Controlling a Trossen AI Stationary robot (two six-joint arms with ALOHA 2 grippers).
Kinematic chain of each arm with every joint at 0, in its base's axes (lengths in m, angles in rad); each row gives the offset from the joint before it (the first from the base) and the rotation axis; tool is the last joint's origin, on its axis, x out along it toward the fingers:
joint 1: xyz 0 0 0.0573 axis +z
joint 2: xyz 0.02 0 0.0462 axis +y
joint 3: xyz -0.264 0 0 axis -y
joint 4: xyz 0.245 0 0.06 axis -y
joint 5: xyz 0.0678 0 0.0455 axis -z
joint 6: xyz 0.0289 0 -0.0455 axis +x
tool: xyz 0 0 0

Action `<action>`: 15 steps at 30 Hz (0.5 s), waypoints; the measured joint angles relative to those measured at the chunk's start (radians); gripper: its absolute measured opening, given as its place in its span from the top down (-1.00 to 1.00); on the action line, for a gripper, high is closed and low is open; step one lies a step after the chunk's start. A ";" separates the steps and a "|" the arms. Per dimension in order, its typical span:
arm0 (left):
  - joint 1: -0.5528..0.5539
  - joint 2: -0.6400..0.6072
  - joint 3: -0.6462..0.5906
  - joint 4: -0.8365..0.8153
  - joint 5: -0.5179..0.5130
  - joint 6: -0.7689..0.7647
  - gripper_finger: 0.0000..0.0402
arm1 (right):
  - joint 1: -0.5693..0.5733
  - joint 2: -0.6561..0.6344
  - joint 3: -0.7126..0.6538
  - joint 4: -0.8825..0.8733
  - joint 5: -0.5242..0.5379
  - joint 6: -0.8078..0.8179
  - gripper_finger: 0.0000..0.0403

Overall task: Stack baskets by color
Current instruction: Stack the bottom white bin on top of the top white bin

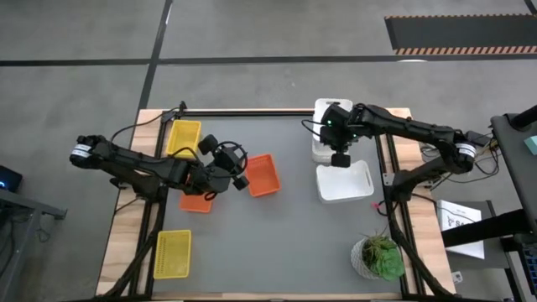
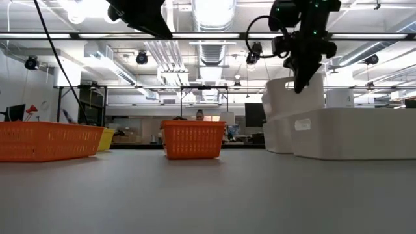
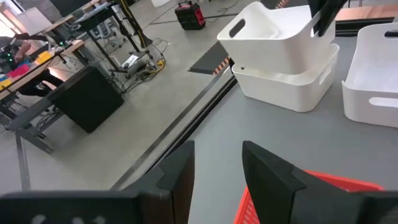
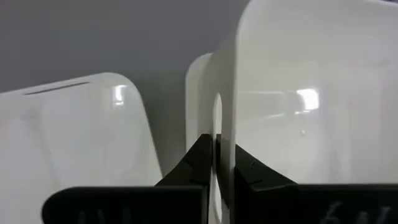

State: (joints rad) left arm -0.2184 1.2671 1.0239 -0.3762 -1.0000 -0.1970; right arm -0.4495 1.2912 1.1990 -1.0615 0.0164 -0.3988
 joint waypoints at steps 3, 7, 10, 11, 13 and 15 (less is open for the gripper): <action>0.000 0.000 0.000 0.000 0.000 0.000 0.41 | -0.013 -0.001 -0.028 0.019 0.000 -0.007 0.96; 0.000 0.000 0.000 0.000 0.000 0.000 0.41 | -0.026 -0.001 -0.073 0.075 -0.002 -0.035 0.96; -0.001 0.000 0.000 0.000 0.000 0.000 0.41 | -0.026 -0.001 -0.108 0.112 -0.003 -0.062 0.96; 0.000 0.000 0.000 0.000 0.000 0.000 0.41 | -0.026 0.000 -0.117 0.122 -0.005 -0.063 0.96; 0.000 0.000 0.000 0.000 0.000 0.000 0.41 | -0.026 0.000 -0.130 0.135 -0.018 -0.062 0.95; 0.000 0.000 0.000 0.000 0.000 0.000 0.41 | -0.027 0.000 -0.138 0.146 -0.021 -0.046 0.92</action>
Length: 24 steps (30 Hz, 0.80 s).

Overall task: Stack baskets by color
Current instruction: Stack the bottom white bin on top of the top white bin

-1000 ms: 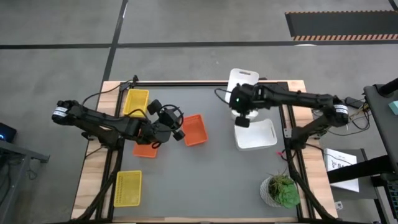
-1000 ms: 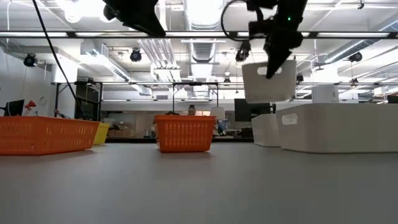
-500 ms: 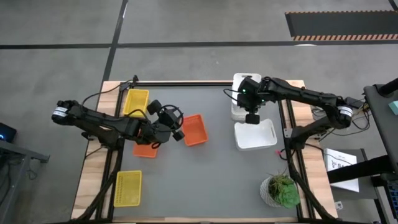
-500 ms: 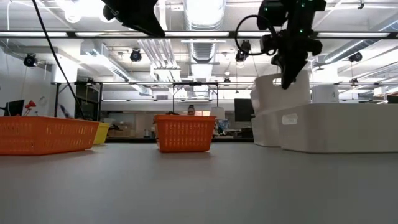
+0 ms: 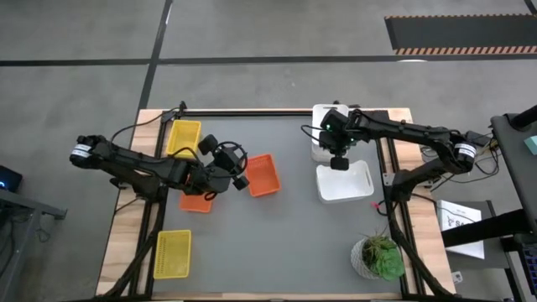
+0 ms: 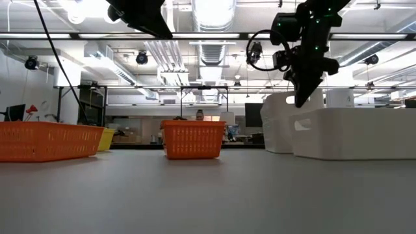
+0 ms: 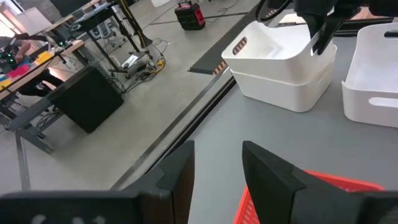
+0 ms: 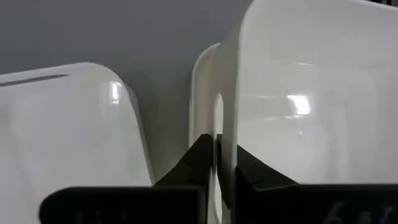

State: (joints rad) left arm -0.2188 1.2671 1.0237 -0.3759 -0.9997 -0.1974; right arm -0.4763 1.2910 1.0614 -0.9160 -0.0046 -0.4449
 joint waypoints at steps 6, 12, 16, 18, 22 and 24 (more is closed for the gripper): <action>0.000 0.000 0.000 0.000 0.000 0.000 0.41 | 0.000 0.000 -0.003 0.011 -0.004 0.038 0.70; 0.000 0.000 0.000 0.000 0.000 -0.001 0.41 | 0.000 -0.009 -0.002 0.006 -0.003 0.060 0.46; 0.000 0.002 0.000 0.001 0.000 -0.003 0.41 | 0.000 -0.026 0.018 0.006 -0.003 0.083 0.40; 0.000 0.004 -0.001 0.000 0.000 -0.003 0.41 | 0.000 -0.039 0.018 0.026 -0.003 0.086 0.45; 0.000 0.004 -0.001 0.000 0.000 -0.004 0.41 | 0.000 -0.053 -0.009 0.161 -0.003 0.087 0.69; 0.000 0.004 -0.001 0.000 0.000 -0.004 0.41 | 0.000 -0.053 -0.031 0.255 -0.003 0.102 0.83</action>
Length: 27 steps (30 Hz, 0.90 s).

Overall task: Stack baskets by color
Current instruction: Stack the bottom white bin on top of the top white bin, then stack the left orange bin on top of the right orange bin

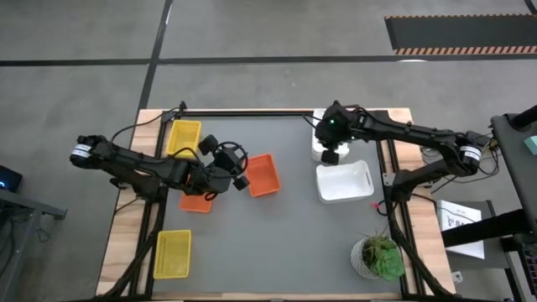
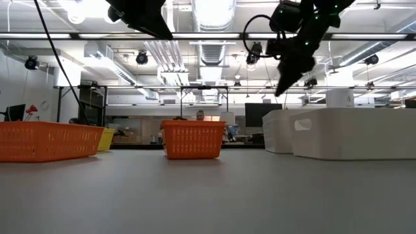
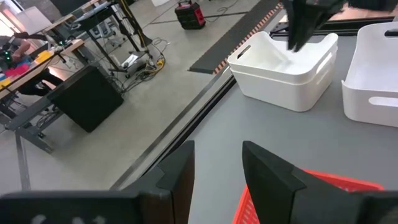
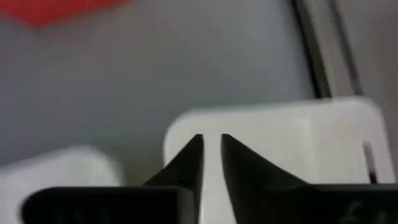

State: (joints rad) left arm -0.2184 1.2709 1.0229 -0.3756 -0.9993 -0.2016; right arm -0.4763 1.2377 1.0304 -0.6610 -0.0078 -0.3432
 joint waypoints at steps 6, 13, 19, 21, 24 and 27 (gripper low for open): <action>0.000 0.000 0.000 0.000 0.000 0.000 0.41 | 0.000 0.041 -0.086 0.234 0.001 0.081 0.95; 0.000 0.000 -0.002 0.000 0.000 0.000 0.41 | 0.000 0.116 -0.105 0.261 0.008 0.136 0.96; 0.000 0.000 -0.007 0.000 0.033 0.000 0.41 | 0.007 0.085 -0.108 0.239 0.010 0.156 0.96; 0.000 0.000 -0.011 -0.001 0.090 0.005 0.41 | 0.016 0.048 -0.108 0.237 0.009 0.169 0.96; 0.000 0.000 -0.016 -0.009 0.190 0.019 0.41 | 0.044 -0.011 -0.108 0.214 0.008 0.190 0.96; 0.000 0.000 -0.016 -0.022 0.291 0.025 0.41 | 0.092 -0.067 -0.110 0.199 0.008 0.216 0.96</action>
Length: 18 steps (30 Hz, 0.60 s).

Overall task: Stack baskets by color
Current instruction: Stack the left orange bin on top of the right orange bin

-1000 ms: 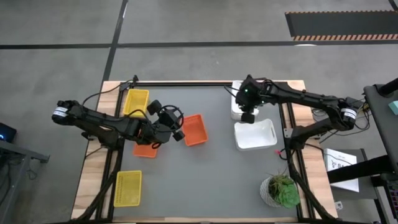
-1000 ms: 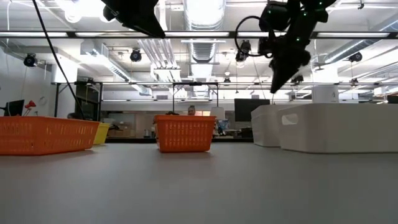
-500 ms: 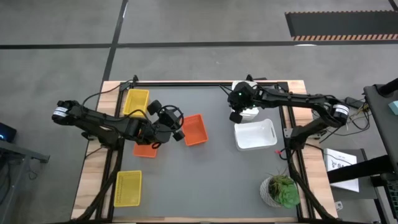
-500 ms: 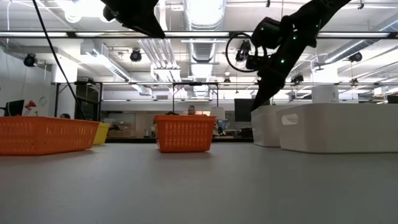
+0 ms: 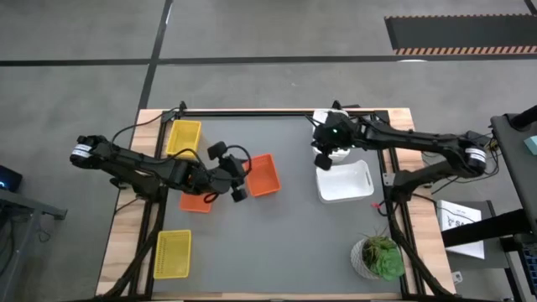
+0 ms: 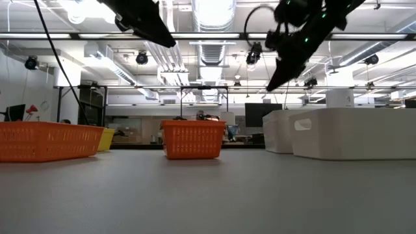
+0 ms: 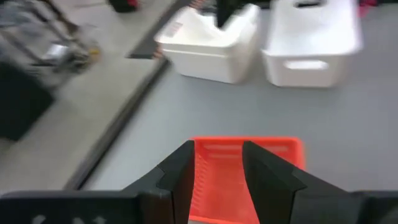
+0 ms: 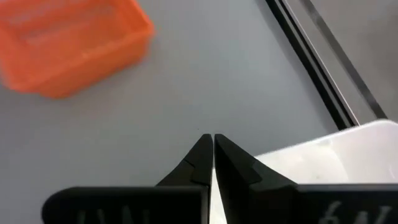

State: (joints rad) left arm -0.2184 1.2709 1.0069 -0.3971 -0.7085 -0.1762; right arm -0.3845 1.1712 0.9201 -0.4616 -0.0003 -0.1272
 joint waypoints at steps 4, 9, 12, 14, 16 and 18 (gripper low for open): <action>-0.001 0.000 -0.002 -0.007 0.105 -0.001 0.41 | 0.091 -0.073 -0.019 -0.004 0.000 0.010 0.96; 0.000 0.000 -0.002 -0.003 0.129 -0.007 0.41 | 0.223 -0.151 -0.084 0.052 0.000 0.024 0.96; 0.000 0.008 -0.002 0.001 0.130 -0.028 0.41 | 0.293 -0.192 -0.137 0.112 0.000 0.016 0.96; 0.000 0.018 -0.002 0.012 0.130 -0.028 0.41 | 0.333 -0.217 -0.168 0.149 0.000 -0.005 0.96; 0.000 0.033 -0.002 0.034 0.138 -0.030 0.41 | 0.366 -0.239 -0.203 0.220 0.000 -0.027 0.96; 0.000 0.052 -0.002 0.065 0.157 -0.031 0.41 | 0.395 -0.258 -0.247 0.315 0.000 -0.057 0.96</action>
State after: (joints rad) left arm -0.2184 1.3233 1.0054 -0.3316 -0.5517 -0.2068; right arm 0.0100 0.9129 0.6734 -0.1463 -0.0005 -0.1842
